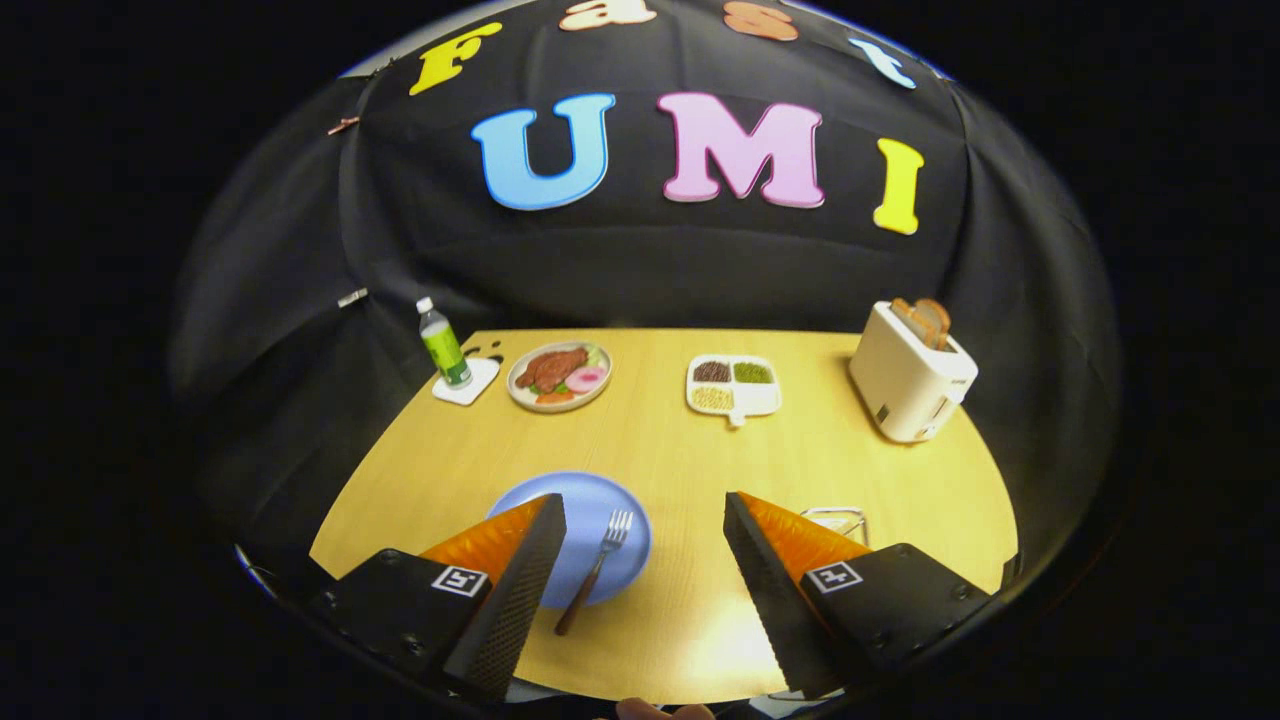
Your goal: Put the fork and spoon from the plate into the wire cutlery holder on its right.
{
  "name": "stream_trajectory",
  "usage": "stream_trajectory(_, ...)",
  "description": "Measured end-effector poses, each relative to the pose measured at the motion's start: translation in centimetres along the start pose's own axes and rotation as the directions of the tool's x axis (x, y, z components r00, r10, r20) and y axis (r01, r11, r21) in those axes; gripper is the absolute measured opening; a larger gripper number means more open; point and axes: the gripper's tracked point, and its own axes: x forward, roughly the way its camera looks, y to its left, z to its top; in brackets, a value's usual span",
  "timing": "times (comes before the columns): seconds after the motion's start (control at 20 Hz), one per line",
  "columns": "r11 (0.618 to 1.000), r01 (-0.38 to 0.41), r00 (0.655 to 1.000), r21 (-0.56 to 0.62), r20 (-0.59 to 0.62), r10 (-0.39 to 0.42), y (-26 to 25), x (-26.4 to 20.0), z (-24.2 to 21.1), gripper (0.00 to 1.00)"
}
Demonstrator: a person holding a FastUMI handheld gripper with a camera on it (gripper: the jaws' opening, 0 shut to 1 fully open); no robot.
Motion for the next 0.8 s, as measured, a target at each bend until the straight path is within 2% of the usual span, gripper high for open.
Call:
stream_trajectory(0.2,0.999,-0.044,0.985,0.002,-0.165,0.044,2.0,3.6,-5.0,0.99)
stream_trajectory(0.5,0.996,-0.068,0.964,-0.065,-0.26,0.049,3.1,7.5,-9.0,0.99)
stream_trajectory(0.6,0.995,-0.083,0.952,-0.045,-0.299,0.066,3.8,8.4,-10.1,0.98)
stream_trajectory(0.7,0.995,-0.083,0.946,-0.05,-0.318,0.063,3.9,9.4,-10.9,0.9)
stream_trajectory(0.8,0.995,-0.075,0.936,-0.071,-0.349,0.046,3.7,10.1,-12.0,0.88)
